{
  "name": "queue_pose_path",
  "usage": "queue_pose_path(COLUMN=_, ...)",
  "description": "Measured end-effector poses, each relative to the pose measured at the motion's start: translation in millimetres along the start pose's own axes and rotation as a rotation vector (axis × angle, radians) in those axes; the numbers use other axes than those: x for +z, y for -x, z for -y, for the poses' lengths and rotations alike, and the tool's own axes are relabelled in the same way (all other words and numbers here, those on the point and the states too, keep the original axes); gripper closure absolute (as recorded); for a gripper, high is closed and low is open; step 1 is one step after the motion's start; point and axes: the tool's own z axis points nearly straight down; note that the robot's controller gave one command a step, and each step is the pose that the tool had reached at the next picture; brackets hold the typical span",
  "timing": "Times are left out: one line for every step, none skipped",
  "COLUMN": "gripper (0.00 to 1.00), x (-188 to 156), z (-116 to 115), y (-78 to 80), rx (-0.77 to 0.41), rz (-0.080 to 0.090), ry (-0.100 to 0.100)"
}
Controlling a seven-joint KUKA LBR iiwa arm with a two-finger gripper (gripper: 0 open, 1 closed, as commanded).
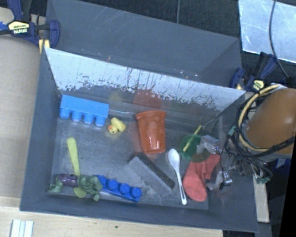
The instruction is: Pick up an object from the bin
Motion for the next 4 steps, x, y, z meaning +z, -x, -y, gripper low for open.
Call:
queue_pose_path(gripper=1.00, x=10.9, z=8.8, y=21.2, rx=-0.159, rz=-0.004, ry=0.004)
queue_pose_path(gripper=1.00, x=10.9, z=8.8, y=21.2, rx=-0.159, rz=-0.004, ry=0.004)
queue_pose_path(gripper=1.00, x=15.3, z=10.7, y=22.6, rx=-0.123, rz=-0.004, ry=0.004)
queue_pose_path(gripper=1.00, x=20.3, z=18.3, y=18.4, rx=-0.074, rz=-0.005, ry=0.005)
